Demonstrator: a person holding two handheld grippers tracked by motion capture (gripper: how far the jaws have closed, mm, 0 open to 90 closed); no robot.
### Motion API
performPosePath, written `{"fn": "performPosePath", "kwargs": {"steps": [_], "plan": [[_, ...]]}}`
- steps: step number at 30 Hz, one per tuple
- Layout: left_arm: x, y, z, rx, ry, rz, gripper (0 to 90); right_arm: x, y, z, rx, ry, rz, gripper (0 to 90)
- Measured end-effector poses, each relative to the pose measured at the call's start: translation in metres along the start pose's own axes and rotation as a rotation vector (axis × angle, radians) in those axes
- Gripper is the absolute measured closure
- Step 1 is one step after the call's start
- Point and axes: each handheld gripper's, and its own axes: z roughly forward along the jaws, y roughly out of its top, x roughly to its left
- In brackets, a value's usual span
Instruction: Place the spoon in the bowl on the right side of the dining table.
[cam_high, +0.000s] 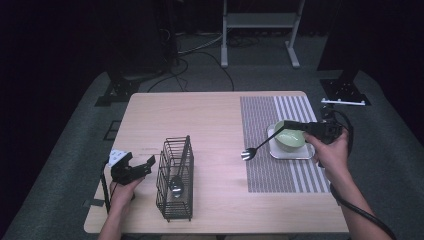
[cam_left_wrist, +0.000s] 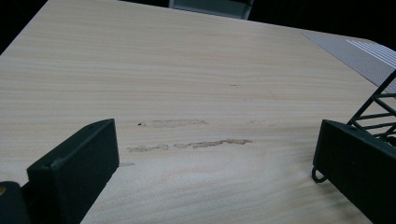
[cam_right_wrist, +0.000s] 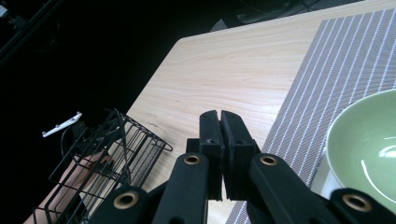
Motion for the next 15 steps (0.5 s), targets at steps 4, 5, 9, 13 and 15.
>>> {"fn": "performPosePath", "kwargs": {"steps": [4,5,9,13,15], "plan": [[0.0,0.0,0.0,0.001,0.001,0.0,0.0,-0.002,0.001,-0.003,-0.007,-0.007,0.005,87.6],[0.0,0.0,0.0,0.001,0.001,0.0,0.0,-0.002,0.001,-0.004,-0.008,-0.009,0.006,87.6],[0.0,0.0,0.0,0.001,0.002,0.0,0.0,-0.004,0.002,-0.007,-0.013,-0.017,0.009,87.6],[0.0,0.0,0.0,0.001,0.002,0.0,0.0,-0.005,0.004,-0.01,-0.021,-0.022,0.013,87.6],[0.0,0.0,0.0,0.001,0.002,0.0,0.0,-0.006,0.005,-0.012,-0.026,-0.025,0.017,87.6]]}}
